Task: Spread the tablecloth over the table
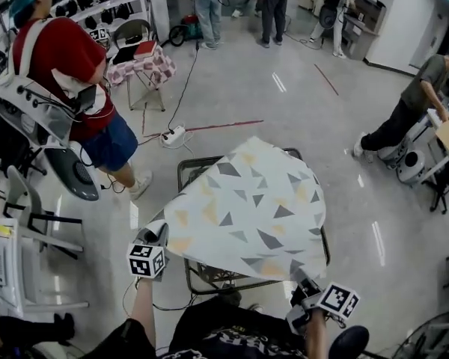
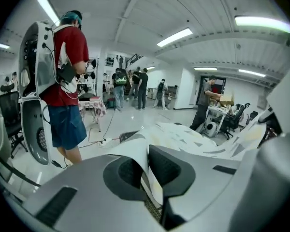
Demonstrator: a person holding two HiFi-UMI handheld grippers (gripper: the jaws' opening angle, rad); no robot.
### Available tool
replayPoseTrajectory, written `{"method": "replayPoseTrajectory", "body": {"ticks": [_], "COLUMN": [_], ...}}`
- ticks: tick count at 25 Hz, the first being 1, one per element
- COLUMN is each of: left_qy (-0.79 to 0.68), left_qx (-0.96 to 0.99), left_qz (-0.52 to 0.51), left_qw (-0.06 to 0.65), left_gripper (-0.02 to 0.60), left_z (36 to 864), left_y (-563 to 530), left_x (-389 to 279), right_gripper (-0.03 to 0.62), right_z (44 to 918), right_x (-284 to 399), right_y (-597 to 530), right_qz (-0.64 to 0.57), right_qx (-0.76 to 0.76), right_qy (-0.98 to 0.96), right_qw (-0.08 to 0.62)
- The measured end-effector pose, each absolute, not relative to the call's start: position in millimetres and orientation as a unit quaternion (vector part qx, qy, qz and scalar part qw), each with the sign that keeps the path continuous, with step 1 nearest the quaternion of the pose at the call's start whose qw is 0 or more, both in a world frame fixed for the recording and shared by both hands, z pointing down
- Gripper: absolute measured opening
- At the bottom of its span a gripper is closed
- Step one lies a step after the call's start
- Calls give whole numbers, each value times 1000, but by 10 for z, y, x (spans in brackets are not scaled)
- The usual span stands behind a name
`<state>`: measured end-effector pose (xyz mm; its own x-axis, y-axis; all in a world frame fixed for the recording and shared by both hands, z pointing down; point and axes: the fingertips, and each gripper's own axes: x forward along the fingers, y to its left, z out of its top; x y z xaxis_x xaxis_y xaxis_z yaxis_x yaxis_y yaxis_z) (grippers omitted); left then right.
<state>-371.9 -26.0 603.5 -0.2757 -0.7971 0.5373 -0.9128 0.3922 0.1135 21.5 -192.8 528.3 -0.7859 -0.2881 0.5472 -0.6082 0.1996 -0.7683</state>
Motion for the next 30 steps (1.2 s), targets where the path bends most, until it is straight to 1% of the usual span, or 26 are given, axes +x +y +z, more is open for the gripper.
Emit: {"method": "replayPoseTrajectory", "body": {"ticks": [4, 7, 10, 13, 16, 20, 24, 27, 30], "left_qy": [-780, -784, -789, -779, -771, -757, -741, -712, -689], "left_qx": [552, 555, 560, 580, 596, 608, 632, 662, 689], "left_qz": [120, 134, 149, 181, 200, 236, 226, 234, 224], "left_qw": [268, 243, 205, 154, 100, 39, 9, -9, -13], "left_gripper": [35, 35, 32, 32, 32, 32, 32, 32, 32], "left_z": [6154, 6035, 5730, 5326, 4904, 4407, 3998, 3839, 3782], "left_y": [-240, -303, -460, -711, -1117, -1679, -2155, -2370, -2463], "left_x": [-3676, -3725, -3810, -3766, -3738, -3936, -4250, -4574, -5014], "right_gripper": [15, 17, 15, 15, 15, 17, 17, 17, 17], "right_z": [5461, 5463, 5331, 5145, 5043, 4881, 4661, 4505, 4352], "right_x": [399, 427, 359, 396, 452, 335, 57, -389, -898], "right_y": [-1730, -1665, -1719, -1783, -1947, -2043, -2013, -1901, -1797], "right_qz": [569, 569, 561, 564, 566, 557, 567, 556, 544], "right_qx": [326, 328, 305, 279, 269, 261, 259, 267, 284], "right_qy": [-741, -740, -760, -772, -777, -788, -782, -786, -787], "right_qw": [148, 146, 124, 88, 65, 34, -8, -31, -66]}}
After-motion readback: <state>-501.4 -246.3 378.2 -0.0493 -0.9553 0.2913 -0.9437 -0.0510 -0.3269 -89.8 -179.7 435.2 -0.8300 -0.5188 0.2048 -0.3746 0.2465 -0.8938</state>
